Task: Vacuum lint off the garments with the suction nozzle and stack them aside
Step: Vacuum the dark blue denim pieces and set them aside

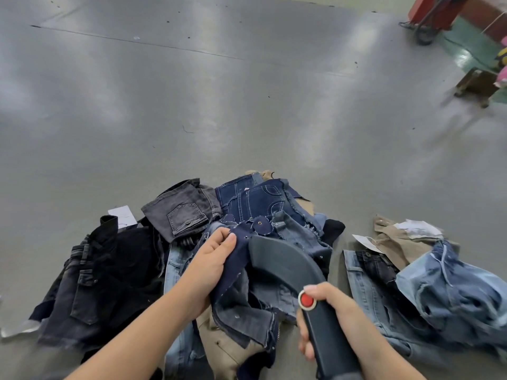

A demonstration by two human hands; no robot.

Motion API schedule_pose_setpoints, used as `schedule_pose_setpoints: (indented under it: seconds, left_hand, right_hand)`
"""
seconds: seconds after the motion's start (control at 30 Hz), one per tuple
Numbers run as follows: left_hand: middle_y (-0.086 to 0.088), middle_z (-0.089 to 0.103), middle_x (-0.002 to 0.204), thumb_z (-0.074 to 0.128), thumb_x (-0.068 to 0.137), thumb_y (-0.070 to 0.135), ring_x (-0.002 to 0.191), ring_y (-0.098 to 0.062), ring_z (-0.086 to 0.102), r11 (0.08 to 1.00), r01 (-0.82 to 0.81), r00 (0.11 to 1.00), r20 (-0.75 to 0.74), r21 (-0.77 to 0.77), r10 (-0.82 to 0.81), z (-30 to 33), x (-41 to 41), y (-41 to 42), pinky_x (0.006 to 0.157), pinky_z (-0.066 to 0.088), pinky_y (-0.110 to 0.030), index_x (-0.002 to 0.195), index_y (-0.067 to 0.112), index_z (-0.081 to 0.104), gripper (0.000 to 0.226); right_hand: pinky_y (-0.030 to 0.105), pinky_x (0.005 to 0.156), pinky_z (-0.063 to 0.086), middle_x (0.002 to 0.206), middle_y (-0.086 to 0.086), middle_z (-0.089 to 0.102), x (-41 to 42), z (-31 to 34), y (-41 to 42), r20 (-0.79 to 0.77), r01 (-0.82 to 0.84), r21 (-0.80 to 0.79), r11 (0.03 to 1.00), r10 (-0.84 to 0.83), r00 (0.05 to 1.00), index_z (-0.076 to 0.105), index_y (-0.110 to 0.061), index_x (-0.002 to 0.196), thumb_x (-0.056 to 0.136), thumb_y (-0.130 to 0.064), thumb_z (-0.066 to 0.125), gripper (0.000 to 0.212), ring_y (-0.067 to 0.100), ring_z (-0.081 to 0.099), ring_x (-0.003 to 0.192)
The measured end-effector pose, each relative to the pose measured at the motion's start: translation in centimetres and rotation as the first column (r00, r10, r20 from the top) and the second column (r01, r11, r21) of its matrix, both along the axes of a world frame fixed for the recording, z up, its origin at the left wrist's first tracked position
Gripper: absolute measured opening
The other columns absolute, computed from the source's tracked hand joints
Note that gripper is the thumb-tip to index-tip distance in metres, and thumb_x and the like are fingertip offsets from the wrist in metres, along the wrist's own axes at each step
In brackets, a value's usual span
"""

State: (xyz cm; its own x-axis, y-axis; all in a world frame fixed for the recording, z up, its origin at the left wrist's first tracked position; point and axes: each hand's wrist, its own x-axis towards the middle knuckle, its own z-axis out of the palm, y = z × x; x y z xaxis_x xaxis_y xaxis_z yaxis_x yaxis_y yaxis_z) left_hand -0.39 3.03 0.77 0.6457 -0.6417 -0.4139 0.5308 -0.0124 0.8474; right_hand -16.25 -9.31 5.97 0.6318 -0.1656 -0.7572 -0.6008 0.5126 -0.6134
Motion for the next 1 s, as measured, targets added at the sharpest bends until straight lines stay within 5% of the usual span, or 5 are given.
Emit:
schedule_pose_setpoints:
  seconds: [0.23, 0.37, 0.47, 0.53, 1.0]
  left_hand:
    - [-0.004, 0.068, 0.079, 0.044, 0.1, 0.025, 0.064, -0.014, 0.062, 0.997, -0.077, 0.994, -0.083, -0.028, 0.075, 0.4, 0.7, 0.5, 0.061, 0.051, -0.026, 0.086, 0.017, 0.054, 0.019]
    - [-0.002, 0.07, 0.077, 0.042, 0.101, 0.022, 0.06, -0.01, 0.064, 0.992, -0.107, 0.989, -0.11, -0.064, 0.1, 0.6, 0.8, 0.4, 0.053, 0.051, -0.018, 0.091, 0.015, 0.054, 0.017]
    - [-0.002, 0.07, 0.077, 0.042, 0.101, 0.022, 0.062, -0.009, 0.063, 0.994, -0.085, 0.993, -0.092, -0.075, 0.078, 0.5, 0.5, 0.2, 0.055, 0.051, -0.017, 0.091, 0.013, 0.054, 0.018]
    - [-0.001, 0.07, 0.08, 0.041, 0.101, 0.024, 0.064, -0.008, 0.062, 0.998, -0.052, 0.997, -0.067, -0.046, 0.049, 0.5, 0.4, 0.2, 0.058, 0.05, -0.019, 0.093, 0.013, 0.056, 0.02]
    - [-0.003, 0.07, 0.08, 0.044, 0.1, 0.026, 0.063, -0.012, 0.064, 0.996, -0.062, 0.991, -0.119, -0.06, 0.055, 0.3, 1.0, 0.6, 0.056, 0.053, -0.022, 0.089, 0.016, 0.054, 0.018]
  right_hand:
    - [0.032, 0.053, 0.05, 0.063, 0.027, 0.06, 0.9, 0.1, 0.1, -0.04, -0.176, 0.086, 0.981, 0.18, 0.983, 0.064, 0.008, 0.062, 0.063, -0.027, 0.061, 0.035, 0.031, 0.062, 0.054]
    - [0.022, 0.103, 0.023, 0.153, 0.029, 0.018, -0.5, -0.2, 1.5, -0.221, -0.457, -0.205, 0.866, 0.414, 0.883, 0.011, 0.01, 0.144, 0.105, -0.012, 0.019, 0.046, 0.026, 0.035, 0.138]
    - [0.025, 0.069, 0.052, 0.112, 0.05, 0.049, -0.8, -0.7, 0.8, -0.142, -0.128, 0.132, 0.983, 0.147, 0.979, 0.049, 0.029, 0.113, 0.095, -0.018, 0.041, 0.051, 0.021, 0.07, 0.076]
    - [0.027, 0.047, 0.047, 0.06, 0.028, 0.056, 0.1, -0.6, 0.3, 0.011, -0.041, 0.176, 0.984, 0.039, 0.999, 0.061, 0.008, 0.061, 0.068, -0.035, 0.06, 0.043, 0.026, 0.054, 0.04]
    - [0.011, 0.035, 0.035, 0.016, -0.006, 0.032, -0.2, -0.5, 0.5, -0.087, -0.172, 0.035, 0.984, 0.174, 0.981, 0.051, -0.013, 0.044, 0.1, -0.001, 0.032, 0.061, 0.001, 0.04, 0.019]
